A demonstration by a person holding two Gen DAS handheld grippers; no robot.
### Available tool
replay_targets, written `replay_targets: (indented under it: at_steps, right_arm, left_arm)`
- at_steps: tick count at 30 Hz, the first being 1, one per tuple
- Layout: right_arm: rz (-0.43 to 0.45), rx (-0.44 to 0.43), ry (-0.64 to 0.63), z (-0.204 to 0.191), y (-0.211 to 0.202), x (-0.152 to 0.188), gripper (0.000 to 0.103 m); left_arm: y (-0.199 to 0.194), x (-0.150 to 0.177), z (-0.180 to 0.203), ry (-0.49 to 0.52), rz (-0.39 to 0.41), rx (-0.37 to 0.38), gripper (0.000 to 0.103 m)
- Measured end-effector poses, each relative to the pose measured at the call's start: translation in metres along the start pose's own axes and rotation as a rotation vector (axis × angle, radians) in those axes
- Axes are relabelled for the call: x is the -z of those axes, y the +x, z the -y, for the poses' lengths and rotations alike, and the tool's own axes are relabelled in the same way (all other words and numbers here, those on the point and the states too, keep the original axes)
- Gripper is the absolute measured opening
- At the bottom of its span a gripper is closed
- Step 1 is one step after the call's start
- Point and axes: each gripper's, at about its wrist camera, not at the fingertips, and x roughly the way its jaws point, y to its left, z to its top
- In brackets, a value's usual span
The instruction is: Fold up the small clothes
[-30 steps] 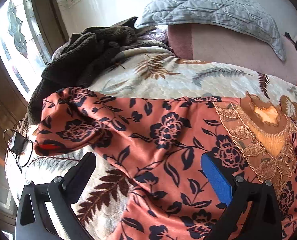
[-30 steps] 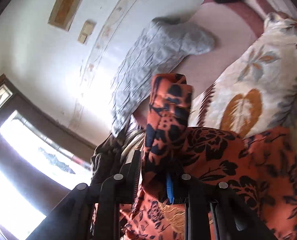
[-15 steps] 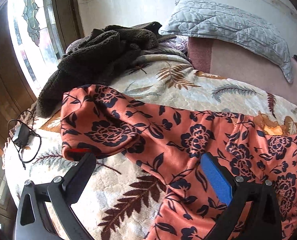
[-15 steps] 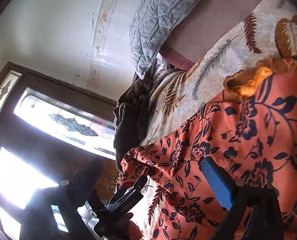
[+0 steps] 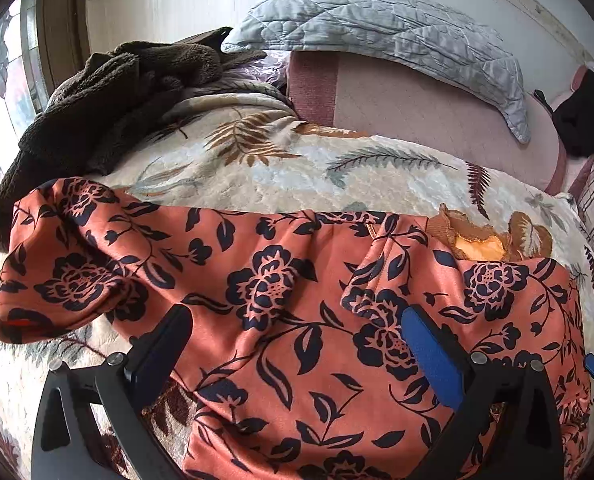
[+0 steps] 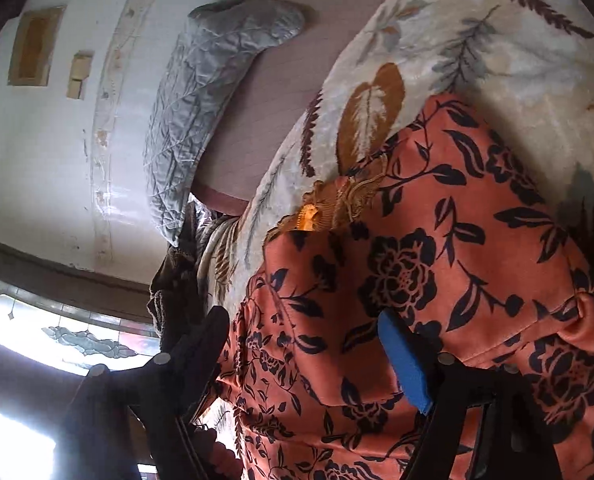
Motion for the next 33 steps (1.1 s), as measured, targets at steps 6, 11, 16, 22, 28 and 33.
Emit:
replay_targets:
  at_steps: [6,11,16,22,28,33]
  right_arm:
    - [-0.087,0.137,0.145,0.051,0.032,-0.01,0.072]
    - [-0.105,0.097,0.163,0.059,0.033,-0.016,0.074]
    - [-0.109,0.079,0.163,0.061,0.032,-0.015,0.074]
    - [-0.114,0.09,0.112,0.056,0.031,-0.011,0.075]
    - [-0.105,0.101,0.098,0.053,0.033,-0.009,0.075]
    - [-0.1,0.117,0.085,0.048,0.036,-0.009,0.077]
  left_arm:
    - [0.014,-0.008,0.008,0.066,-0.026,0.04,0.06]
    - [0.029,-0.009,0.01,0.052,-0.043,0.079,0.057]
    - [0.042,-0.01,0.024,0.089,-0.044,0.071,0.076]
    - [0.07,-0.006,0.037,0.11,-0.146,0.133,0.076]
    - [0.074,-0.013,0.052,0.138,-0.145,0.175,0.04]
    - [0.058,-0.018,0.05,0.161,-0.112,0.185,0.005]
